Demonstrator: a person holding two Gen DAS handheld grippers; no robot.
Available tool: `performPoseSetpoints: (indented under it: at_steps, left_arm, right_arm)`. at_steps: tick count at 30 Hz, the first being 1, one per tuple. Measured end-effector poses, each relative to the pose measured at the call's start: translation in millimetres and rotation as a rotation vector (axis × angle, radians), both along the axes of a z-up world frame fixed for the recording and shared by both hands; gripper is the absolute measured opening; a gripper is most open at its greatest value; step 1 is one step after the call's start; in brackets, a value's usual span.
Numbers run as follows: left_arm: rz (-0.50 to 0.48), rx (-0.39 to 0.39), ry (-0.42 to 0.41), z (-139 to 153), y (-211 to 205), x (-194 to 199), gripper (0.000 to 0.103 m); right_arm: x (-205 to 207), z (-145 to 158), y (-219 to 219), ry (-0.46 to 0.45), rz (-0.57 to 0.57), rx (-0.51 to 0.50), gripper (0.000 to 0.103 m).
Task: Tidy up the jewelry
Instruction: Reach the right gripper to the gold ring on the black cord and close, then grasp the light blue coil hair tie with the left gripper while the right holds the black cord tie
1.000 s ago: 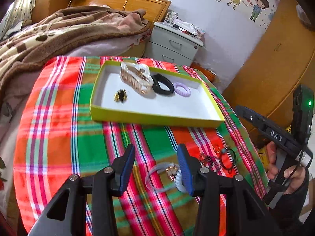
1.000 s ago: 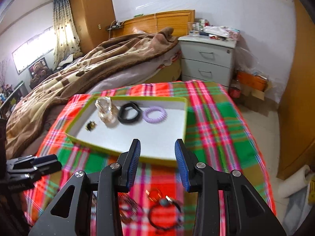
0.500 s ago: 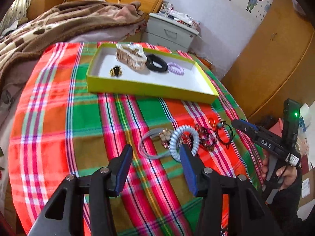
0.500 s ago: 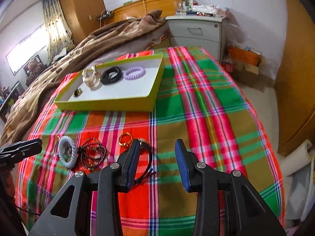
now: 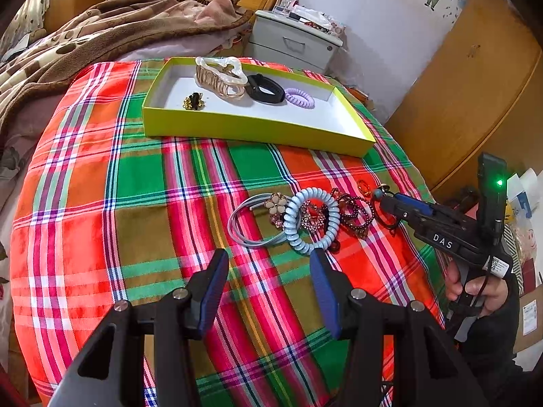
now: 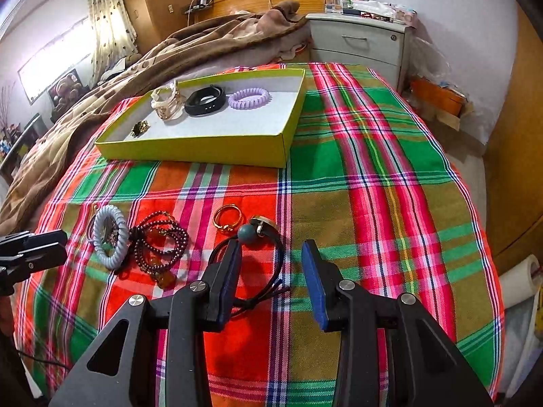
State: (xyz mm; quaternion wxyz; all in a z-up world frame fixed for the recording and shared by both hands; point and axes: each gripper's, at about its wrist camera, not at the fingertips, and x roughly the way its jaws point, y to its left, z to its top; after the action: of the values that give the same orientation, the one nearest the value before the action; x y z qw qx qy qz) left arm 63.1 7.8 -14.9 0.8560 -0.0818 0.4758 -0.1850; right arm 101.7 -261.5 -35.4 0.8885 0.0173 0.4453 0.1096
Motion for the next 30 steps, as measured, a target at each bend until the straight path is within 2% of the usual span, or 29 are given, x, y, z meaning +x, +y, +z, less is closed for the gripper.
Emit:
performPoseSetpoints:
  at_steps: [1, 2, 3, 6, 15, 24, 30]
  left_arm:
    - [0.001, 0.003, -0.002, 1, -1, 0, 0.051]
    - [-0.001, 0.006, -0.001, 1, -2, 1, 0.051]
    - [0.001, 0.011, -0.001, 1, -3, 1, 0.051]
    - [-0.005, 0.014, -0.002, 2, -8, 4, 0.051]
    - [-0.002, 0.045, 0.008, -2, -26, 15, 0.05]
    - [0.013, 0.071, 0.024, -11, -35, 24, 0.035]
    - [0.014, 0.083, 0.028, -14, -39, 27, 0.03]
  right_arm:
    - [0, 0, 1, -0.003, -0.003, -0.003, 0.035]
    - [0, 0, 1, -0.003, -0.004, -0.007, 0.023]
    - [0, 0, 1, -0.003, -0.007, -0.015, 0.017]
    - [-1, 0, -1, -0.006, -0.009, -0.012, 0.005]
    - [-12, 9, -19, -0.066, -0.07, 0.042, 0.002]
    - [-21, 14, -24, -0.09, -0.086, 0.073, 0.002]
    - [-24, 15, -22, -0.097, -0.08, 0.08, 0.002]
